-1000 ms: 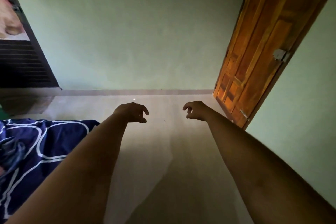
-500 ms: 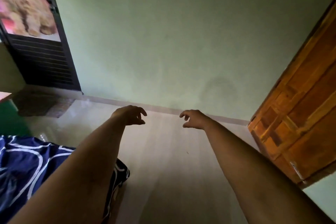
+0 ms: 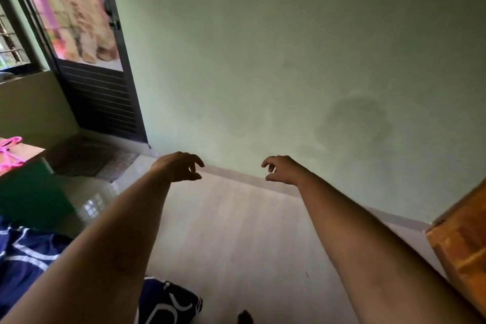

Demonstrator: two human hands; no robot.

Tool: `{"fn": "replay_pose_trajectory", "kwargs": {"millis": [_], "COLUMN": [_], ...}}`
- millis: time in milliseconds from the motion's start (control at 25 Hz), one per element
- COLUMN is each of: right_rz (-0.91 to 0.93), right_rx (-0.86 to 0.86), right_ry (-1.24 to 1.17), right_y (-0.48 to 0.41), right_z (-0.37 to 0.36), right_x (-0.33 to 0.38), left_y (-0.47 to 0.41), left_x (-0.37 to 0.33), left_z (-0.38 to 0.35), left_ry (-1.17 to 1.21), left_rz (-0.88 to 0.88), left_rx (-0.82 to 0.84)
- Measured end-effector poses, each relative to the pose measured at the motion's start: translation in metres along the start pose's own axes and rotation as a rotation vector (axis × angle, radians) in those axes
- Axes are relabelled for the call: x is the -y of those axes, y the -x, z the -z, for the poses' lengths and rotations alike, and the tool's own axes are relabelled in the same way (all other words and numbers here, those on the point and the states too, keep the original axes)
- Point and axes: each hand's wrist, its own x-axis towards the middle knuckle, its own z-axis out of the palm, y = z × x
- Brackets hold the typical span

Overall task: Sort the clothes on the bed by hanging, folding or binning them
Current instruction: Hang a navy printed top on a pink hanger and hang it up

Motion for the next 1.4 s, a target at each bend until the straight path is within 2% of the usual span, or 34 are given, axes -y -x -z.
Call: {"fn": "replay_pose_trajectory", "kwargs": {"millis": [320, 520, 680, 960, 1160, 1400], "right_rz": [0.149, 0.267, 0.385, 0.531, 0.665, 0.878], "right_rx": [0.123, 0.244, 0.266, 0.302, 0.310, 0.469], "right_ry": [0.073, 0.139, 0.149, 0.227, 0.187, 0.307], "right_y": [-0.228, -0.325, -0.417, -0.575, -0.651, -0.714], "right_z": [0.080, 0.083, 0.066, 0.029, -0.002, -0.067], "right_x": [0.008, 0.053, 0.123, 0.271, 0.388, 0.535], "left_y": [-0.145, -0.182, -0.201, -0.226, -0.202, -0.141], "left_x": [0.092, 0.136, 0.209, 0.389, 0.501, 0.599], "left_z": [0.070, 0.077, 0.086, 0.098, 0.104, 0.093], "left_ry": [0.030, 0.092, 0.148, 0.237, 0.316, 0.411], "left_rz": [0.179, 0.272, 0.384, 0.635, 0.821, 1.029], "left_rx": [0.008, -0.006, -0.048, -0.117, -0.174, -0.099]}}
